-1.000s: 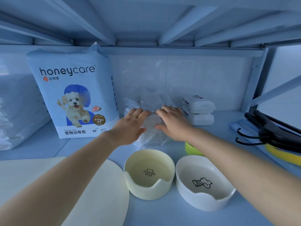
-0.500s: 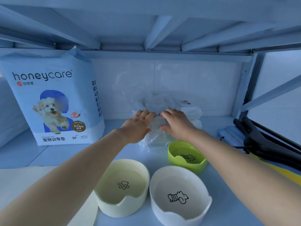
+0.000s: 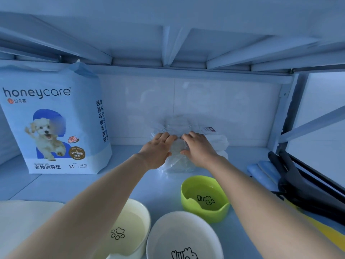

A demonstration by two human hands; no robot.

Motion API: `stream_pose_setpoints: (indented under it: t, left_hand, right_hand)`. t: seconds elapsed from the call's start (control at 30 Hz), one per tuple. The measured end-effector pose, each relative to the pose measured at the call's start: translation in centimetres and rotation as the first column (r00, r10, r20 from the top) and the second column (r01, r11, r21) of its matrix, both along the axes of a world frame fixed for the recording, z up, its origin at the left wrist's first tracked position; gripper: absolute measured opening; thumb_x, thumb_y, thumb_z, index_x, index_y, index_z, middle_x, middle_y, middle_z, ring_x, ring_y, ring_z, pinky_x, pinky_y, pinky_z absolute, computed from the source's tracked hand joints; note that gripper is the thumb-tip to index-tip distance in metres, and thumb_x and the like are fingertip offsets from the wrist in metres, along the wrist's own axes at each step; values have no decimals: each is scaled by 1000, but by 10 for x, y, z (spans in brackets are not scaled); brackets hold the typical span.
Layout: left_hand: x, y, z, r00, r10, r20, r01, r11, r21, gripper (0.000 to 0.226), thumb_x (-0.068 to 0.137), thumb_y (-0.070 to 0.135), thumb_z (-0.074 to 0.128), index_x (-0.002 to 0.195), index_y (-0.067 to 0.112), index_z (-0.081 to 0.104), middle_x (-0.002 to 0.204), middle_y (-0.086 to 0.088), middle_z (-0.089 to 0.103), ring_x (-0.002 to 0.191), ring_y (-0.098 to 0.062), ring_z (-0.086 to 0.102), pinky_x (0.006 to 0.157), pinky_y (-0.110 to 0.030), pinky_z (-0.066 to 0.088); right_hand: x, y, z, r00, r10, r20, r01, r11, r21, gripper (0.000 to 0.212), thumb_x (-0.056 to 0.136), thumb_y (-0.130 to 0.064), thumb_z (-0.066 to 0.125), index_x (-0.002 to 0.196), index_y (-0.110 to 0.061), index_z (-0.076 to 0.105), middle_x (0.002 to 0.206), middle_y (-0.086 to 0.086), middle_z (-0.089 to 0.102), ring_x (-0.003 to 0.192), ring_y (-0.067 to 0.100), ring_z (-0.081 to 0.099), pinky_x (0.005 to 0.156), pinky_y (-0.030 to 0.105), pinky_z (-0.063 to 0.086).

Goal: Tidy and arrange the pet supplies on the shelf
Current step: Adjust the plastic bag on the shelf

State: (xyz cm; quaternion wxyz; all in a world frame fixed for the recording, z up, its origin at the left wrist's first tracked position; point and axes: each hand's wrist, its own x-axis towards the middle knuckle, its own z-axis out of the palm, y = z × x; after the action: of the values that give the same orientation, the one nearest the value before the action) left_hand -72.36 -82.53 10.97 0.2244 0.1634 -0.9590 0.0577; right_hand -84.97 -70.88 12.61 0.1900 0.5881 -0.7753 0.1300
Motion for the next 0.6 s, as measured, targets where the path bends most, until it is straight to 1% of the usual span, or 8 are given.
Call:
stream_pose_setpoints:
  t: [0.23,0.33,0.43,0.53,0.6]
  left_hand:
    - [-3,2,-3,999,35,-22,-35,999,-9,57,94,28,50,142,21,20,134,-1,31,129,-20,26,105,-31,32]
    - [-1,9,-5,995,102,-25,-103,994,-42,61,94,27,50,144,25,16,138,-2,24,132,-22,22,107,-33,29]
    - [8,15,-5,982,188,31,-185,980,-71,68,95,35,47,147,32,3,150,-3,9,140,-22,11,110,-35,25]
    - [27,20,5,983,152,105,-146,987,-59,69,95,47,39,147,34,-5,155,1,3,143,-18,5,112,-40,27]
    - [44,23,10,985,115,132,-113,993,-23,68,94,51,36,146,39,-6,155,4,2,143,-16,6,109,-41,31]
  right_hand:
    - [-9,-2,-2,999,50,2,-50,999,-18,42,86,-31,61,121,-12,47,114,8,49,107,30,48,94,33,29]
    - [-10,-3,-4,998,56,-15,-57,998,-20,43,87,-32,60,122,-12,46,116,10,48,109,31,48,94,35,30]
    - [-9,-1,-6,998,60,-15,-60,998,-24,44,88,-32,59,125,-12,44,119,11,44,110,32,45,96,35,29]
    - [-8,4,-3,996,84,-18,-84,996,-12,47,89,-34,58,129,-13,42,123,9,41,115,30,42,100,35,29]
    - [-8,10,3,992,123,-27,-124,992,-19,50,87,-36,59,129,-13,44,125,6,41,118,27,41,99,35,33]
